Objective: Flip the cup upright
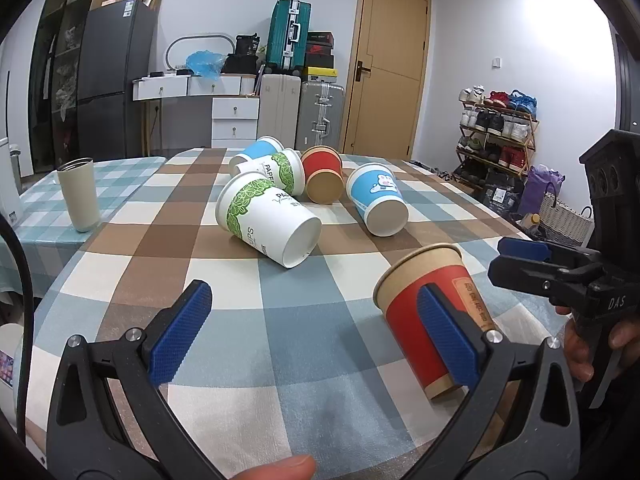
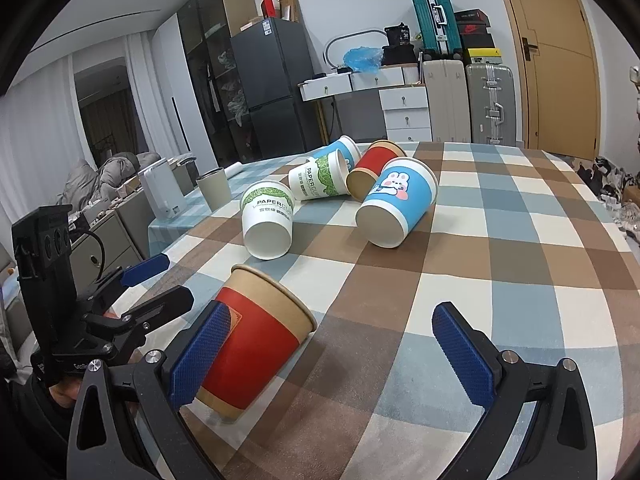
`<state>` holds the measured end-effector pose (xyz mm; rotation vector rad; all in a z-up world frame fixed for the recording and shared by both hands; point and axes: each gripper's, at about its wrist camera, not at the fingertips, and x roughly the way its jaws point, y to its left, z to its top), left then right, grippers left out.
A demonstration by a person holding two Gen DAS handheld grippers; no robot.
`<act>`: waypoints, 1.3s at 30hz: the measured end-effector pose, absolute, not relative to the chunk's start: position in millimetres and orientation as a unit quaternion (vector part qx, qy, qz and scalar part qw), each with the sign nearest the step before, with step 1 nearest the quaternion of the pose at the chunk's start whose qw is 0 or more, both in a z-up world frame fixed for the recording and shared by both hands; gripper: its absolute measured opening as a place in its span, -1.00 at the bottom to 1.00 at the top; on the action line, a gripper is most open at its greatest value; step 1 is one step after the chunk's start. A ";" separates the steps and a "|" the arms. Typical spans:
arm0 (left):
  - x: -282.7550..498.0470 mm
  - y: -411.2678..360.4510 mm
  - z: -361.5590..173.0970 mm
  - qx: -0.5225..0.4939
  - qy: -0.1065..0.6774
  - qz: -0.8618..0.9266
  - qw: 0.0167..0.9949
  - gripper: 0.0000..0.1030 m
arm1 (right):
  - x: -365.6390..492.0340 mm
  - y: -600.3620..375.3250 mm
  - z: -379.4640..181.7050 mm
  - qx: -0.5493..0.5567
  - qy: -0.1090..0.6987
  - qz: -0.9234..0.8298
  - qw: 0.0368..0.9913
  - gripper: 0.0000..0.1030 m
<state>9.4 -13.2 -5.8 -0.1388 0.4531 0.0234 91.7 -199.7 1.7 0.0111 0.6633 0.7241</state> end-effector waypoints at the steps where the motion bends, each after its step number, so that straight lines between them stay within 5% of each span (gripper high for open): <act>1: 9.4 -13.5 -6.0 -0.068 0.224 0.012 0.972 0.99 | 92.1 -199.5 1.9 0.005 0.319 0.348 0.882 1.00; 15: 9.9 -14.0 -6.9 -0.066 0.224 0.012 0.972 0.99 | 96.8 -194.1 0.2 0.006 0.342 0.351 0.872 1.00; 32: 14.2 -2.4 -5.3 -0.073 0.219 0.018 0.973 0.99 | 128.3 -169.3 -16.6 0.091 0.467 0.406 0.781 0.99; 39: 14.7 -2.2 -6.2 -0.072 0.219 0.018 0.973 0.99 | 144.7 -162.1 -27.7 0.131 0.523 0.419 0.731 0.76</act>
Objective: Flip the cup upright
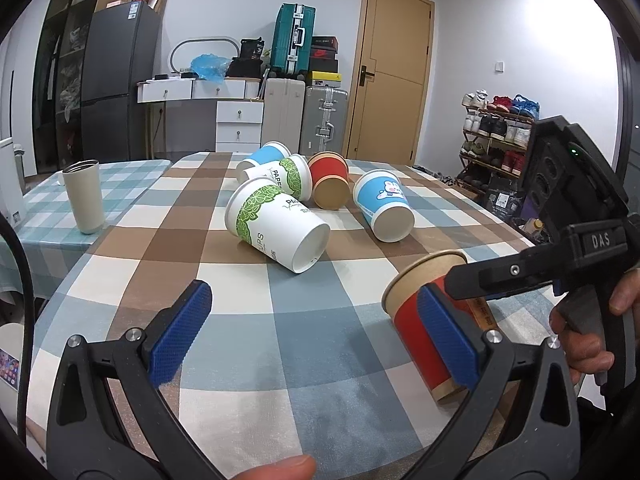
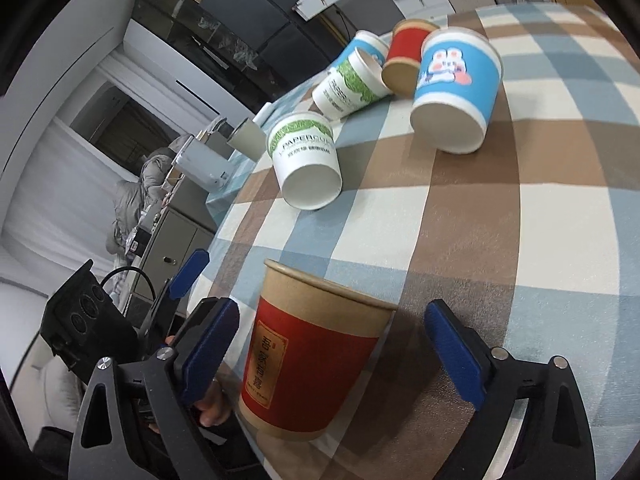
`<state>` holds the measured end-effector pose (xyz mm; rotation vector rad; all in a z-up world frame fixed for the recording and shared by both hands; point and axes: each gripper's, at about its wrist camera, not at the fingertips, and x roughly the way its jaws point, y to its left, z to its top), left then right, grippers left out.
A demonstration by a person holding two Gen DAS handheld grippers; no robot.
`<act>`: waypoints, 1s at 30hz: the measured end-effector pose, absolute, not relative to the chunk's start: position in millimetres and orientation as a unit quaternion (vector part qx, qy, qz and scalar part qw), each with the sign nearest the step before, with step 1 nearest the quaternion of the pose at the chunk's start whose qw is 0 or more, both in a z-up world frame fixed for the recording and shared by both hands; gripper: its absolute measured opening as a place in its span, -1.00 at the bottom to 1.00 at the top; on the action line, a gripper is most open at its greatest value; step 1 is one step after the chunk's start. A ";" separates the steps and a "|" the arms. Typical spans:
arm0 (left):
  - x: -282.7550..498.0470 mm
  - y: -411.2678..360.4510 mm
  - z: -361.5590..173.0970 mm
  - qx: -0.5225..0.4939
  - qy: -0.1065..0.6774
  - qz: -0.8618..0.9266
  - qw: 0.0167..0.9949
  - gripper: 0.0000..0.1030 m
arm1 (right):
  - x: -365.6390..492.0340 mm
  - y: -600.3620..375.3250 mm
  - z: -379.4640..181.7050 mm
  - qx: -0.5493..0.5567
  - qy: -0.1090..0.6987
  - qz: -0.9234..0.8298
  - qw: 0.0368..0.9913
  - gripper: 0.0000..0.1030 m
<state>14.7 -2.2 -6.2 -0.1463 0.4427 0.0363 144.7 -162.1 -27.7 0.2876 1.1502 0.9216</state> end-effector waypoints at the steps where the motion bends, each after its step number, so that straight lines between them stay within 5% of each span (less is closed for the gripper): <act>1: 14.6 -2.3 -6.2 -0.072 0.219 0.018 0.973 0.99 | 146.0 -161.1 -30.0 0.132 0.529 0.419 0.726 0.70; 11: 15.9 -0.9 -6.7 -0.072 0.219 0.019 0.973 0.99 | 142.2 -166.1 -19.1 0.138 0.508 0.429 0.734 0.26; 30: 15.2 -3.0 -8.2 -0.070 0.219 0.020 0.973 0.99 | 115.4 -137.6 21.8 -0.017 0.305 0.357 0.883 0.27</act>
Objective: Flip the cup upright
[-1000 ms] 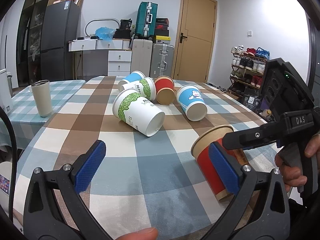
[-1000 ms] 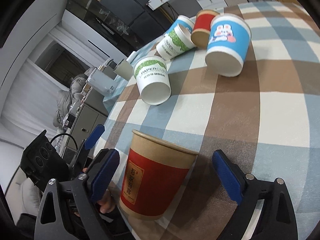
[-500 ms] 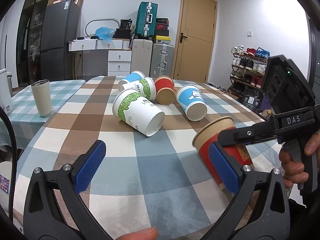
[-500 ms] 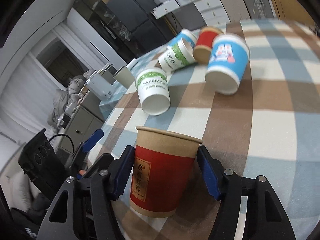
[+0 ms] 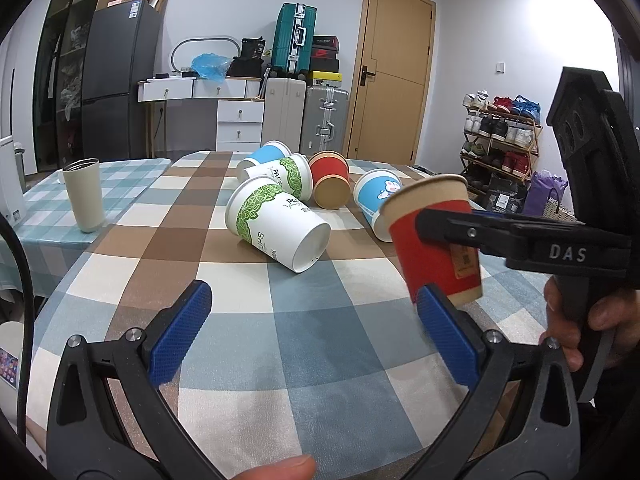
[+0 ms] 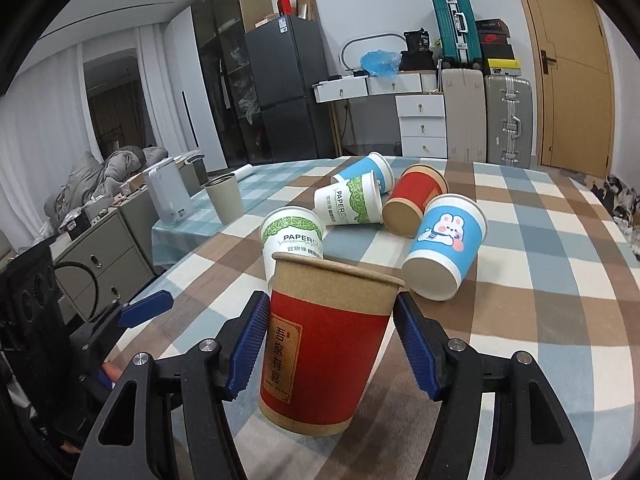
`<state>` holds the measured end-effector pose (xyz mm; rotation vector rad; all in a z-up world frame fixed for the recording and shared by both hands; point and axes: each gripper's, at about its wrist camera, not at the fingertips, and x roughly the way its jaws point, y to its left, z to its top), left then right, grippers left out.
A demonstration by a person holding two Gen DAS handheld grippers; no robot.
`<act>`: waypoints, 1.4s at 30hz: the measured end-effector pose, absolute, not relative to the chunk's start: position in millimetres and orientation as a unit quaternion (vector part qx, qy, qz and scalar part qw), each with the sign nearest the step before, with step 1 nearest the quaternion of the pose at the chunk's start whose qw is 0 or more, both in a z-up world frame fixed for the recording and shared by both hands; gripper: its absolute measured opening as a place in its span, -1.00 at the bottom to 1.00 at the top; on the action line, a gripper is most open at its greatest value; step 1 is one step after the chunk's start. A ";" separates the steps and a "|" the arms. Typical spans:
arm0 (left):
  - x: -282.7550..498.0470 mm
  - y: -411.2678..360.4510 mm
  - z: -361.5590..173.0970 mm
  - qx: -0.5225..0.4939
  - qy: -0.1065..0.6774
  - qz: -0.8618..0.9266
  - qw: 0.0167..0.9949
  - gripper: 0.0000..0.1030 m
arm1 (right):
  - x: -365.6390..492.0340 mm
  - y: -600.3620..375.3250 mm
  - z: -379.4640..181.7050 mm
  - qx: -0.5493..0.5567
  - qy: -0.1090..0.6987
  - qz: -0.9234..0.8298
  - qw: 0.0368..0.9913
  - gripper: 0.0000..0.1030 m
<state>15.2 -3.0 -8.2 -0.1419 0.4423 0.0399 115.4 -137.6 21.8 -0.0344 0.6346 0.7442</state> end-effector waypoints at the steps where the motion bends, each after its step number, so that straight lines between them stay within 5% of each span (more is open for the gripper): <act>1: 15.1 -3.0 -8.3 -0.070 0.219 0.020 0.973 0.99 | 115.1 -135.5 20.6 -0.018 0.303 0.356 0.884 0.27; 42: 15.1 -3.4 -10.7 -0.069 0.218 0.021 0.973 0.99 | 86.5 -136.5 16.9 -0.087 0.276 0.357 0.888 0.18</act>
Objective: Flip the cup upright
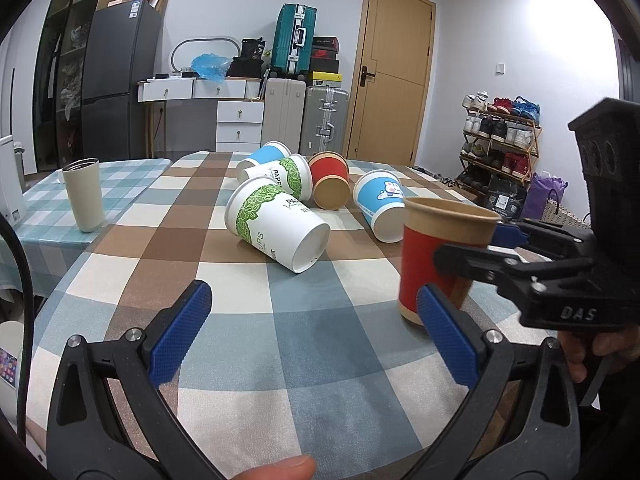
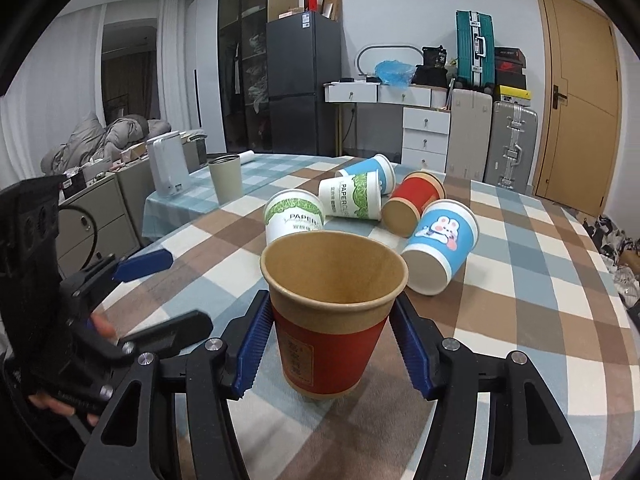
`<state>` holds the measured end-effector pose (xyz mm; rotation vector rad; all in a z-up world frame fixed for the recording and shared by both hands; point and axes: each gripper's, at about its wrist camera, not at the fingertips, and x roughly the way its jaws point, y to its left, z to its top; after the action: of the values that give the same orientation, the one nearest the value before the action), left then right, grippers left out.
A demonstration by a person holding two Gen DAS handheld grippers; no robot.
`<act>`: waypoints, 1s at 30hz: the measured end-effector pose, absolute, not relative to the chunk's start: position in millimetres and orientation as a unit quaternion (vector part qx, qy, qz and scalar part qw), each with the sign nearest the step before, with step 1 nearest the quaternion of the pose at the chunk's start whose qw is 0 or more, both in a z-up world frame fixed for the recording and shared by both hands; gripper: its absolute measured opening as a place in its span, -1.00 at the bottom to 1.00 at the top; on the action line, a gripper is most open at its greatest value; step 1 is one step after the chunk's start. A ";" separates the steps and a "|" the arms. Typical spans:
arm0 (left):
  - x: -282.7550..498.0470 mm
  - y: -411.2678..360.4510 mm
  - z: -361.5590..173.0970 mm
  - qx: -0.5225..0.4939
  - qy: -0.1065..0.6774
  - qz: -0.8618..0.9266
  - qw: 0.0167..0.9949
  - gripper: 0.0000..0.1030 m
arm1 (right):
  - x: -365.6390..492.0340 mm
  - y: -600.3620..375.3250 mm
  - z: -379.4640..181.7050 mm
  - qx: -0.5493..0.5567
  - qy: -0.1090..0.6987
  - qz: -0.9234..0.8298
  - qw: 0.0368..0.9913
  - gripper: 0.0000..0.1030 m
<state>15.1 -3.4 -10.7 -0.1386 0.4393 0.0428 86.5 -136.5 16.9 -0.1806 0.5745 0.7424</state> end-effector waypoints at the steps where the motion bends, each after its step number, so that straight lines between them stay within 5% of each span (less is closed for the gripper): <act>1: 15.1 -3.4 -10.6 -0.068 0.218 0.021 0.973 0.99 | 87.7 -133.3 17.2 -0.089 0.275 0.357 0.889 0.18; 15: 17.3 -5.4 -12.5 -0.075 0.217 0.015 0.973 0.99 | 90.1 -132.5 7.6 -0.088 0.291 0.371 0.877 0.28; 23: 16.0 -4.7 -9.9 -0.082 0.214 0.009 0.973 0.99 | 96.8 -156.2 7.7 -0.016 0.293 0.411 0.863 0.87; 30: 14.4 -10.9 -9.8 -0.077 0.213 -0.005 0.974 0.99 | 80.8 -191.7 12.3 0.010 0.259 0.413 0.873 1.00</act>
<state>14.4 -10.9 -9.8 -0.1553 0.4301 -0.0109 80.8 -191.7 12.3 0.0206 0.5408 0.8634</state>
